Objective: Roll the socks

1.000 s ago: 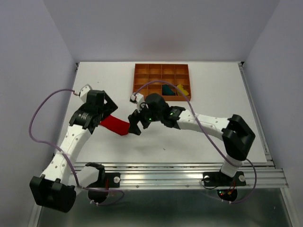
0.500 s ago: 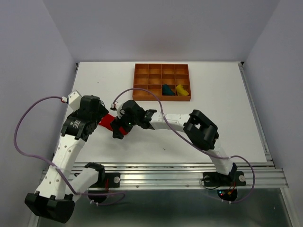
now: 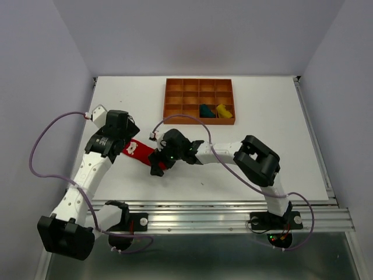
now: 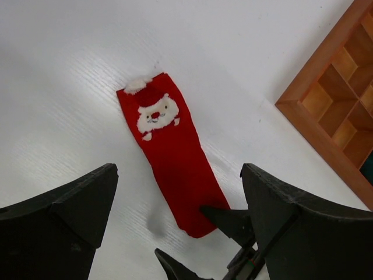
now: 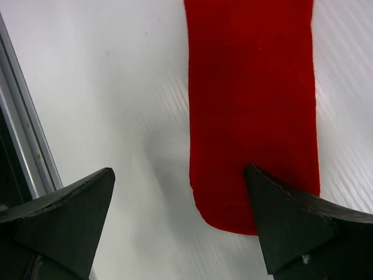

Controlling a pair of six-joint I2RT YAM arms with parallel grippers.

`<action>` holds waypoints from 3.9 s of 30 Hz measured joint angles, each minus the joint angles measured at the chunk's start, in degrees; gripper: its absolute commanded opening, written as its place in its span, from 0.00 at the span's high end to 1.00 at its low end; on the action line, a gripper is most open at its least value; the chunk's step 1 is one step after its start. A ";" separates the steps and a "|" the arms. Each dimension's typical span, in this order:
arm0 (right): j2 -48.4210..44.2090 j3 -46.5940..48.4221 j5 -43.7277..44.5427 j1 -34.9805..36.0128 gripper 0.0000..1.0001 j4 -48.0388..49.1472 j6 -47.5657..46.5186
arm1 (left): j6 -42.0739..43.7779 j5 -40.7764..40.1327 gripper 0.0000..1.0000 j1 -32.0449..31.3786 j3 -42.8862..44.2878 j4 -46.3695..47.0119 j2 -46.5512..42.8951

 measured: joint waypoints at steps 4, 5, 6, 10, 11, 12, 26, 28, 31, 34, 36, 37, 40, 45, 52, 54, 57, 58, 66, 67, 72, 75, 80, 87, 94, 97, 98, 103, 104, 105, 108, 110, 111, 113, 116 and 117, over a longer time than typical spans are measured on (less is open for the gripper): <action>-6.54 -9.31 -0.09 -2.82 0.00 0.17 -0.04 | 0.11 4.15 0.01 0.07 -1.22 5.99 5.42; -8.52 -11.63 -0.24 -4.17 0.00 -0.20 -0.28 | 0.33 5.31 0.01 0.09 -1.42 7.39 6.75; -9.88 -13.11 -0.22 -5.27 0.00 -0.87 -0.68 | 0.66 7.13 0.01 0.09 -1.88 9.57 8.31; -13.92 -17.38 1.42 -8.09 0.00 -3.21 -2.84 | 2.14 14.10 0.01 0.07 -4.07 17.11 14.78; -14.99 -18.23 2.25 -8.28 0.00 -4.02 -3.37 | 2.27 14.91 0.01 0.07 -4.63 18.38 16.09; -15.45 -18.64 2.78 -8.28 0.00 -4.50 -3.78 | 2.36 15.85 0.01 0.04 -5.29 19.85 16.98; -17.03 -20.17 3.56 -8.26 0.00 -6.45 -8.31 | 2.58 23.80 0.01 -1.70 -9.33 35.47 28.85; -17.03 -20.15 3.56 -8.26 0.00 -6.49 -8.55 | 2.58 23.82 0.01 -1.70 -9.33 36.94 28.85; -17.03 -20.15 3.41 -8.26 0.00 -6.56 -8.96 | 2.58 23.93 0.01 -1.73 -9.33 38.80 29.57; -17.05 -20.15 3.43 -8.26 0.00 -6.60 -9.18 | 2.56 24.00 0.01 -2.05 -9.03 40.28 32.04; -17.05 -20.15 4.15 -8.44 0.00 -6.60 -9.09 | 2.58 24.00 0.01 -2.58 -8.98 41.05 33.79; -17.05 -20.13 4.61 -8.46 0.00 -6.64 -8.90 | 2.56 23.93 0.01 -2.93 -8.98 41.66 34.29; -17.18 -19.85 6.08 -9.31 0.00 -7.45 -7.02 | 2.34 23.78 0.01 -3.63 -9.18 42.56 34.29; -17.53 -19.80 7.37 -13.42 0.00 -7.98 -3.98 | 0.33 23.30 0.01 -5.95 -12.35 44.81 32.94; -17.51 -19.71 8.13 -16.63 0.00 -7.48 -3.21 | -6.03 21.46 0.01 -10.34 -20.94 43.87 23.87; -17.40 -19.71 8.28 -16.74 0.00 -7.15 -4.09 | -8.66 21.33 0.01 -10.99 -23.37 42.84 20.52; -16.79 -19.65 5.90 -17.53 0.00 -5.99 -8.15 | -11.47 21.09 0.01 -11.91 -26.21 42.16 16.87; -16.52 -19.52 4.87 -17.88 0.00 -5.79 -9.42 | -12.57 20.92 0.01 -12.52 -27.23 41.99 15.58; -11.98 -15.67 -6.47 -21.11 0.00 -4.13 -25.57 | -17.77 19.21 0.01 -16.24 -29.73 43.95 14.08; -11.54 -15.26 -7.08 -21.24 0.00 -4.11 -27.36 | -18.51 19.04 0.01 -16.76 -29.88 44.35 14.08; -10.86 -13.62 -7.80 -21.31 0.00 -6.60 -34.93 | -22.73 18.71 0.01 -21.75 -30.93 45.13 13.20; -9.33 -10.32 -8.74 -21.31 0.00 -10.51 -38.56 | -24.30 18.82 0.01 -24.00 -31.23 44.96 12.81; -9.20 -7.69 -10.08 -21.33 0.00 -16.15 -41.20 | -24.96 19.02 0.01 -24.83 -31.10 41.75 10.88; -20.81 -12.35 -5.77 -19.80 0.00 -17.94 -36.44 | -22.99 13.99 0.01 -24.92 -24.22 25.29 -0.07; -26.88 -16.79 9.94 -5.05 0.00 -13.88 -26.34 | -18.34 10.10 0.01 -15.43 -17.07 16.90 -4.46; -24.87 -16.59 16.70 1.20 0.00 -13.70 -23.30 | -14.71 11.10 0.01 -8.70 -17.11 15.93 -4.33; -23.52 -16.02 18.40 3.30 0.00 -13.94 -22.29 | -13.49 11.34 0.01 -6.84 -17.11 15.76 -4.26; -15.67 -8.52 25.53 7.80 0.00 -17.18 -18.60 | -7.89 12.31 0.01 -2.62 -17.11 14.60 -3.08; -14.49 -7.32 26.51 8.09 0.00 -17.53 -17.92 | -7.06 12.44 0.01 -2.14 -17.11 14.40 -2.75; -13.49 -6.25 27.54 8.26 0.00 -18.05 -17.40 | -6.36 12.61 0.01 -1.66 -17.11 14.29 -2.49; -10.73 -3.37 31.17 9.33 0.00 -19.10 -16.50 | -4.04 13.70 0.01 -0.04 -17.11 14.05 -1.31; -9.38 -2.14 33.53 10.40 0.01 -19.85 -16.48 | -3.10 14.53 0.01 0.79 -17.11 14.10 -0.74; -8.33 -1.18 34.97 11.28 0.02 -20.39 -16.48 | -2.43 15.19 0.01 1.33 -17.11 14.19 -0.17; -6.51 0.48 36.89 12.61 0.03 -21.42 -16.50 | -1.77 15.87 0.01 1.95 -17.11 14.25 0.70; -5.31 1.05 38.53 13.90 0.07 -22.60 -16.48 | -0.96 16.76 0.01 2.78 -17.11 14.38 1.99; -5.22 1.05 38.75 14.16 0.10 -23.08 -16.50 | -0.83 16.87 0.01 2.89 -17.11 14.36 2.10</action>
